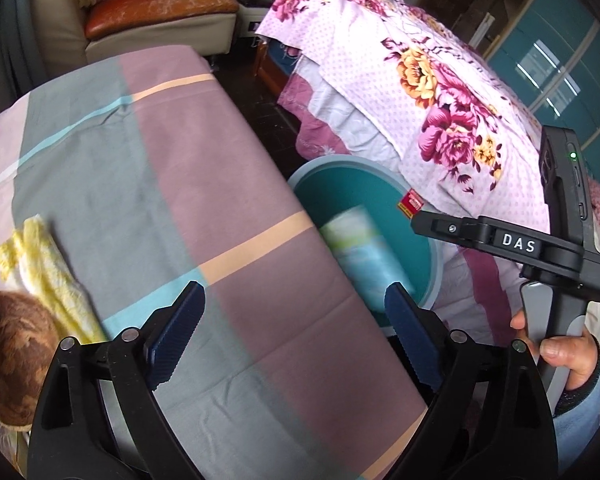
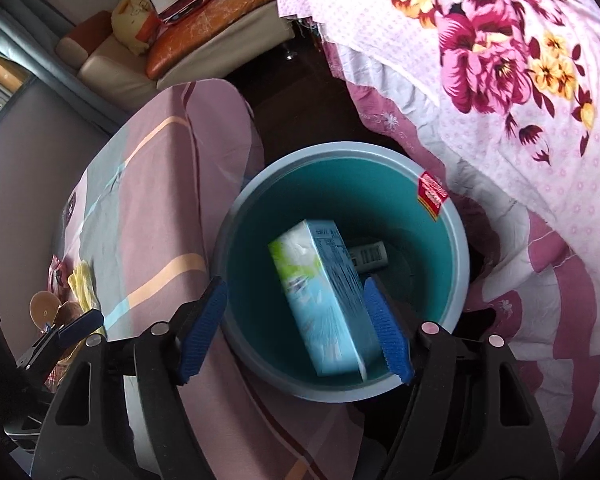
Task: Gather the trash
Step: 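Carry the milk carton and yogurt cup over the teal bin and release both, then move the left gripper to the water bottle while the right gripper approaches the wooden bowl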
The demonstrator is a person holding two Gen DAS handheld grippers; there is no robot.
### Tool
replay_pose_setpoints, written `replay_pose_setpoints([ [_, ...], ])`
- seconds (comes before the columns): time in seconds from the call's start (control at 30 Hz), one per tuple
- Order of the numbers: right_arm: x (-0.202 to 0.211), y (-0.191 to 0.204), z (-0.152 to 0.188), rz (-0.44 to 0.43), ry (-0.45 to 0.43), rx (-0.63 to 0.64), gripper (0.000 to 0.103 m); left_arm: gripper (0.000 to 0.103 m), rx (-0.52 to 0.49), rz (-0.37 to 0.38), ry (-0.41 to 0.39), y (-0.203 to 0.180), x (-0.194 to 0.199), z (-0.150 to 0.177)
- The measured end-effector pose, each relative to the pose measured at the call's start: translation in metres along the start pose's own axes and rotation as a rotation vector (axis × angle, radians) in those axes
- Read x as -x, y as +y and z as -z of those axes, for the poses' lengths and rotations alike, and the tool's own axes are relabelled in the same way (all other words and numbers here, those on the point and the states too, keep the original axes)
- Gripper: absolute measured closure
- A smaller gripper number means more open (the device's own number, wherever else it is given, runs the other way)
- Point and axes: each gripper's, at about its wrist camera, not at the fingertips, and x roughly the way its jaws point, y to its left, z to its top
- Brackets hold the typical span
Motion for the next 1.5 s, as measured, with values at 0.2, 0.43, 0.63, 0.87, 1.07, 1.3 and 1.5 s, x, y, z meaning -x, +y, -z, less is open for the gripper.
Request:
replay_pose_setpoints([
  [0.2, 0.008, 0.014, 0.004, 0.006, -0.006, 0.020, 0.032, 0.011, 0.020, -0.003, -0.021, 0.009, 0.017, 0.008],
  [0.43, 0.020, 0.036, 0.014, -0.007, 0.000, 0.055, 0.030, 0.011, 0.028, -0.030, -0.049, 0.020, 0.044, 0.021],
  [0.63, 0.027, 0.066, 0.025, -0.022, 0.006, 0.105, 0.030, 0.011, 0.045, -0.065, -0.080, 0.037, 0.075, 0.033],
  [0.87, 0.030, 0.104, 0.037, -0.041, 0.026, 0.173, 0.030, 0.011, 0.078, -0.120, -0.131, 0.067, 0.116, 0.047],
  [1.07, 0.028, 0.144, 0.047, -0.052, 0.051, 0.247, 0.029, 0.011, 0.128, -0.179, -0.167, 0.108, 0.149, 0.062],
  [1.3, 0.013, 0.190, 0.064, -0.076, 0.116, 0.326, 0.029, 0.011, 0.201, -0.245, -0.176, 0.167, 0.172, 0.084],
  [1.5, -0.004, 0.216, 0.075, -0.084, 0.152, 0.349, 0.029, 0.030, 0.200, -0.251, -0.122, 0.195, 0.165, 0.099],
])
